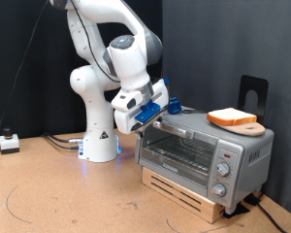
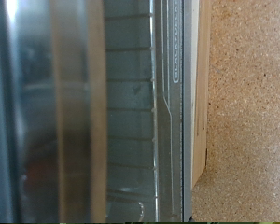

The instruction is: Make a piece of toast with the oven

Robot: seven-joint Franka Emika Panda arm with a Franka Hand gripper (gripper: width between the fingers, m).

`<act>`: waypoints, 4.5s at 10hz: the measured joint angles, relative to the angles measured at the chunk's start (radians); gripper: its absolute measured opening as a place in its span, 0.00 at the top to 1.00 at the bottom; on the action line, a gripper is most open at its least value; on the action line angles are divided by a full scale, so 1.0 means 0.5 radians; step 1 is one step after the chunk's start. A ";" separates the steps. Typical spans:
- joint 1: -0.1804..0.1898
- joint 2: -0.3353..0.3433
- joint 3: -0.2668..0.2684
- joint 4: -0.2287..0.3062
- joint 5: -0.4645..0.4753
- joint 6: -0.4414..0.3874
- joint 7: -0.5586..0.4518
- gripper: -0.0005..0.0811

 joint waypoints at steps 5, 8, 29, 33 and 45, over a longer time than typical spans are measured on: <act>-0.047 0.048 -0.118 0.033 0.014 0.026 -0.024 0.00; -0.050 0.148 -0.189 0.100 0.020 0.060 -0.025 0.00; -0.090 0.874 -0.292 0.394 0.226 0.339 -0.295 0.00; -0.089 0.881 -0.290 0.442 0.395 0.224 -0.375 0.00; -0.089 0.881 -0.290 0.472 0.438 0.212 -0.405 0.00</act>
